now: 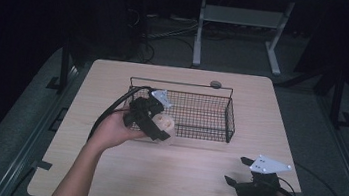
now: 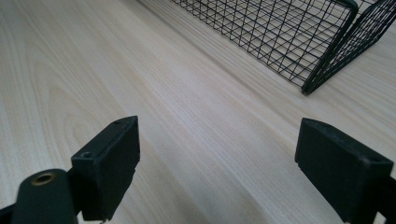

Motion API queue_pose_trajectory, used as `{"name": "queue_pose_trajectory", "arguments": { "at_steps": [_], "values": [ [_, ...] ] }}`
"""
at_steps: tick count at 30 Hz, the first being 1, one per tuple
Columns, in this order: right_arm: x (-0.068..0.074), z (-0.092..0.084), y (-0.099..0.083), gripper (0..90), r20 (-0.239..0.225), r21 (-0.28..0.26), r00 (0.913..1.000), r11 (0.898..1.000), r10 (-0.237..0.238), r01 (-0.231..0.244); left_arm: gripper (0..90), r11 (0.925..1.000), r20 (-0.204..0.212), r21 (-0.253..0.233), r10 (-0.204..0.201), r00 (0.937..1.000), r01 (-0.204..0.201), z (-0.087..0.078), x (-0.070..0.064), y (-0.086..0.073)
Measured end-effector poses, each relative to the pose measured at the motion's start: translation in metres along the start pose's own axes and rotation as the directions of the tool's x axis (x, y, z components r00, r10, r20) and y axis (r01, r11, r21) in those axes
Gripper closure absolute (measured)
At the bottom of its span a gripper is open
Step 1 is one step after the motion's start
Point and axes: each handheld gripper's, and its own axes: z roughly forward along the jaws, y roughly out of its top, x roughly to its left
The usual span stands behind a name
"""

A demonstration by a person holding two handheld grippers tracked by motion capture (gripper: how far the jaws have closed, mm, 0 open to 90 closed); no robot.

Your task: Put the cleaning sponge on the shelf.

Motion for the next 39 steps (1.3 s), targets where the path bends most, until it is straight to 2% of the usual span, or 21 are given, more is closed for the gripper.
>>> {"name": "queue_pose_trajectory", "arguments": {
  "at_steps": [5,7,13,23,27,33,39],
  "values": [
    [0.000,0.000,0.000,13.4,-0.002,0.002,1.0000,1.000,-0.001,0.001,27.5,1.0000,-0.012,0.003,0.000,0.9999,0.000,-0.004,0.005,0.006],
    [0.000,0.000,0.000,13.5,-0.003,-0.002,1.0000,1.000,-0.002,0.002,27.5,0.9999,-0.013,-0.010,-0.010,0.9999,0.010,-0.007,0.008,0.008],
    [0.000,0.000,0.000,13.4,-0.004,-0.001,1.0000,1.000,-0.002,0.002,27.5,0.9999,-0.022,0.001,-0.014,0.9996,0.014,-0.011,0.016,0.013],
    [0.000,-0.001,0.000,13.4,-0.006,-0.004,1.0000,1.000,-0.001,0.001,27.5,0.9990,-0.044,-0.025,-0.038,0.9983,0.037,-0.012,0.032,0.023],
    [0.000,-0.001,0.000,13.4,-0.008,-0.006,1.0000,1.000,0.000,-0.001,27.5,0.9987,-0.044,-0.026,-0.045,0.9980,0.044,-0.011,0.037,0.024],
    [0.000,-0.001,0.000,13.5,-0.009,-0.007,1.0000,1.000,0.000,0.000,27.4,0.9964,-0.044,-0.033,-0.080,0.9958,0.078,-0.004,0.050,0.025],
    [0.000,-0.002,0.000,13.4,-0.008,-0.009,1.0000,1.000,0.001,-0.001,27.4,0.9956,-0.043,-0.030,-0.090,0.9950,0.089,0.004,0.059,0.026]
  ]
}}
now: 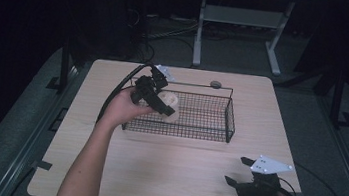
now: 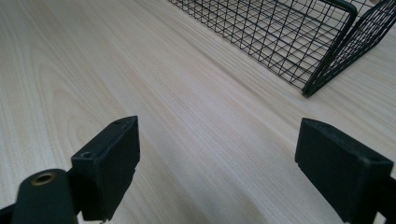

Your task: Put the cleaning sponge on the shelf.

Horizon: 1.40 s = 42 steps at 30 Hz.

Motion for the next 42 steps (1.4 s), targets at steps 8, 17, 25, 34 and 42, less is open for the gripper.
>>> {"name": "queue_pose_trajectory", "arguments": {
  "at_steps": [8,17,25,34,42],
  "values": [
    [0.000,-0.001,0.000,13.5,-0.002,-0.002,1.0000,1.000,0.009,-0.009,27.5,0.9999,-0.025,-0.008,-0.013,0.9996,0.013,0.009,0.008,0.001],
    [0.000,-0.001,0.000,13.4,-0.003,-0.006,0.9999,1.000,0.013,-0.013,27.4,0.9994,-0.026,-0.012,-0.032,0.9991,0.032,0.016,0.015,0.002],
    [0.000,-0.001,0.000,13.4,-0.006,-0.013,0.9999,1.000,0.012,-0.012,27.4,0.9988,-0.031,0.004,-0.048,0.9984,0.048,0.024,0.022,0.002],
    [-0.001,-0.002,0.000,13.4,-0.006,-0.014,0.9999,1.000,0.011,-0.012,27.4,0.9970,-0.041,0.009,-0.076,0.9963,0.077,0.036,0.029,0.002],
    [-0.001,-0.002,0.000,13.4,-0.005,-0.015,0.9999,1.000,0.014,-0.014,27.4,0.9947,-0.044,0.020,-0.100,0.9940,0.101,0.051,0.033,-0.002]
  ]
}}
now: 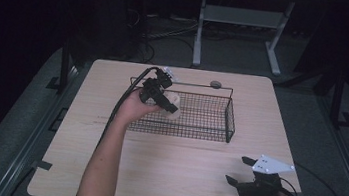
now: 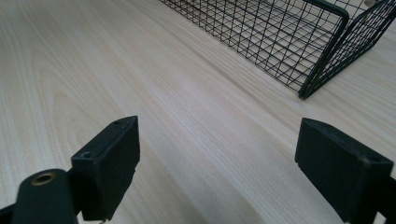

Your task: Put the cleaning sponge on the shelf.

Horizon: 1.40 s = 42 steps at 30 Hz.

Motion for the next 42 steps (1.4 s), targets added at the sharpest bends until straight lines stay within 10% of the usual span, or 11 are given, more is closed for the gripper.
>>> {"name": "queue_pose_trajectory", "arguments": {
  "at_steps": [42],
  "values": [
    [0.001,0.000,0.001,13.4,-0.002,0.000,0.9999,1.000,-0.010,0.010,25.8,0.9927,-0.024,0.102,-0.062,0.9978,0.064,0.046,0.011,-0.009]
  ]
}}
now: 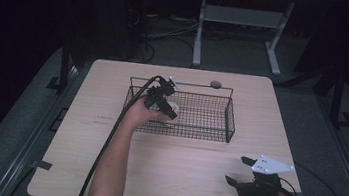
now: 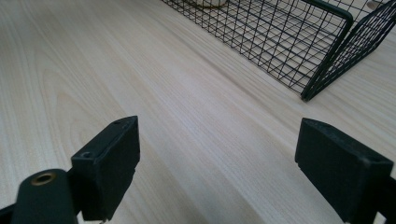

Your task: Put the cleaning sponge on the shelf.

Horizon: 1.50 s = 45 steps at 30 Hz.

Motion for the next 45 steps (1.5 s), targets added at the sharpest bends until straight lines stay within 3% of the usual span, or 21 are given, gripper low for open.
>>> {"name": "queue_pose_trajectory", "arguments": {
  "at_steps": [25,45],
  "values": [
    [0.001,0.001,0.000,13.4,-0.002,0.003,1.0000,1.000,-0.003,0.003,21.6,0.9996,-0.019,-0.023,-0.020,0.9996,0.019,-0.015,0.001,-0.006],
    [0.001,0.001,0.000,13.4,0.002,0.008,0.9999,1.000,-0.012,0.012,21.1,0.9992,-0.030,-0.040,-0.002,0.9996,0.001,-0.032,-0.005,-0.011]
  ]
}}
